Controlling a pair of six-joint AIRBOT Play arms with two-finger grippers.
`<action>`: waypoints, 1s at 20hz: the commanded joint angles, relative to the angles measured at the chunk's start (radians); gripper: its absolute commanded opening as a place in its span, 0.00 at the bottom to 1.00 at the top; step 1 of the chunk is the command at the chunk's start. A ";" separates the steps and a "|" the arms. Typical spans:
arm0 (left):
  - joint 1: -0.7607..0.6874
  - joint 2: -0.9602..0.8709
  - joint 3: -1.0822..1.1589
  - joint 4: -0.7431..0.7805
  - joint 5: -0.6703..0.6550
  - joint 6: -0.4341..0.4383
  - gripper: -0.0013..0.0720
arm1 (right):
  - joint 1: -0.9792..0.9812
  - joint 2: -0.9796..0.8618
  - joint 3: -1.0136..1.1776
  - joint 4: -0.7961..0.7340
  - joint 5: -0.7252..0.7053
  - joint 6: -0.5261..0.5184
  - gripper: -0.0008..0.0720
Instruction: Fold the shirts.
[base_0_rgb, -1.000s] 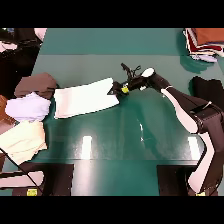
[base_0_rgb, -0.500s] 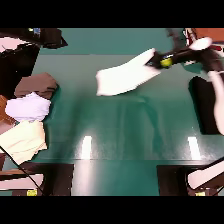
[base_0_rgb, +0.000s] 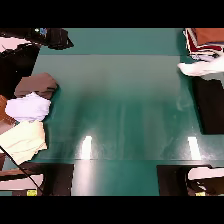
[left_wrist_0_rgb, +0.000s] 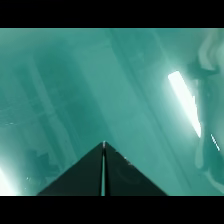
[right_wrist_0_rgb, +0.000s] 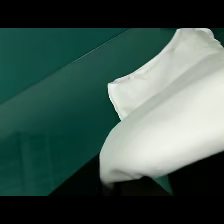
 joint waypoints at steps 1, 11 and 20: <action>-0.001 0.000 0.001 -0.002 0.001 -0.014 0.05 | -0.099 -0.004 0.001 0.001 -0.043 0.013 0.04; -0.001 0.000 0.001 -0.001 0.000 -0.011 0.05 | -0.103 0.127 0.002 -0.010 0.013 0.012 0.04; -0.001 0.000 0.001 0.003 -0.008 0.005 0.05 | -0.121 0.161 0.001 -0.159 0.328 0.051 0.04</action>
